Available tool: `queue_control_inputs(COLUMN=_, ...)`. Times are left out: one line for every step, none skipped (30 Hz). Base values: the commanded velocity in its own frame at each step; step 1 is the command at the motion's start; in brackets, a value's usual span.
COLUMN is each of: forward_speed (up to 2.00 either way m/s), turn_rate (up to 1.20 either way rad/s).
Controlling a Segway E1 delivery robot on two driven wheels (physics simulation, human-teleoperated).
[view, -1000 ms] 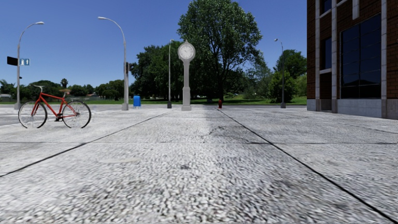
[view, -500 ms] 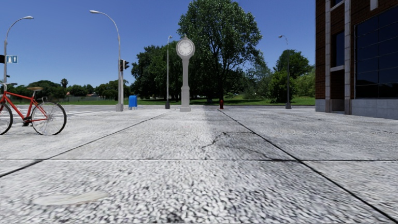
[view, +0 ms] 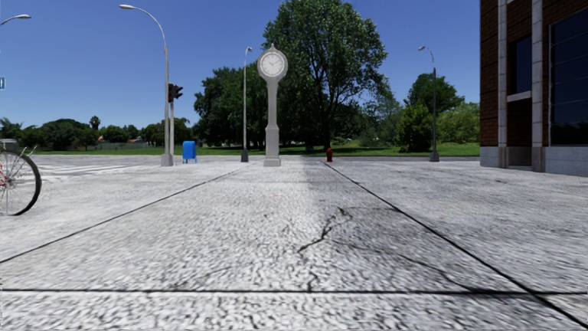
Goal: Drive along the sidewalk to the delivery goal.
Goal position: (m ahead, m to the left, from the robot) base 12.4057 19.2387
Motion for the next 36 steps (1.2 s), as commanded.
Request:
queue_control_inputs(forward_speed=2.0, turn_rate=0.0)
queue_control_inputs(forward_speed=2.0, turn_rate=0.0)
queue_control_inputs(forward_speed=2.0, turn_rate=0.0)
queue_control_inputs(forward_speed=2.0, turn_rate=0.0)
queue_control_inputs(forward_speed=2.0, turn_rate=0.0)
queue_control_inputs(forward_speed=2.0, turn_rate=0.0)
queue_control_inputs(forward_speed=2.0, turn_rate=0.0)
queue_control_inputs(forward_speed=2.0, turn_rate=0.0)
queue_control_inputs(forward_speed=2.0, turn_rate=0.0)
queue_control_inputs(forward_speed=2.0, turn_rate=0.0)
queue_control_inputs(forward_speed=2.0, turn_rate=0.0)
queue_control_inputs(forward_speed=2.0, turn_rate=0.0)
queue_control_inputs(forward_speed=2.0, turn_rate=0.0)
queue_control_inputs(forward_speed=2.0, turn_rate=0.0)
queue_control_inputs(forward_speed=2.0, turn_rate=0.0)
queue_control_inputs(forward_speed=2.0, turn_rate=0.0)
queue_control_inputs(forward_speed=2.0, turn_rate=0.0)
queue_control_inputs(forward_speed=2.0, turn_rate=0.0)
queue_control_inputs(forward_speed=2.0, turn_rate=0.0)
queue_control_inputs(forward_speed=2.0, turn_rate=0.0)
queue_control_inputs(forward_speed=2.0, turn_rate=0.0)
queue_control_inputs(forward_speed=2.0, turn_rate=0.0)
queue_control_inputs(forward_speed=2.0, turn_rate=0.0)
queue_control_inputs(forward_speed=2.0, turn_rate=0.0)
queue_control_inputs(forward_speed=2.0, turn_rate=0.0)
queue_control_inputs(forward_speed=2.0, turn_rate=0.0)
queue_control_inputs(forward_speed=2.0, turn_rate=0.0)
queue_control_inputs(forward_speed=2.0, turn_rate=0.0)
queue_control_inputs(forward_speed=2.0, turn_rate=0.0)
queue_control_inputs(forward_speed=2.0, turn_rate=0.0)
queue_control_inputs(forward_speed=2.0, turn_rate=0.0)
queue_control_inputs(forward_speed=2.0, turn_rate=0.0)
queue_control_inputs(forward_speed=2.0, turn_rate=0.0)
queue_control_inputs(forward_speed=2.0, turn_rate=0.0)
queue_control_inputs(forward_speed=2.0, turn_rate=0.0)
queue_control_inputs(forward_speed=2.0, turn_rate=0.0)
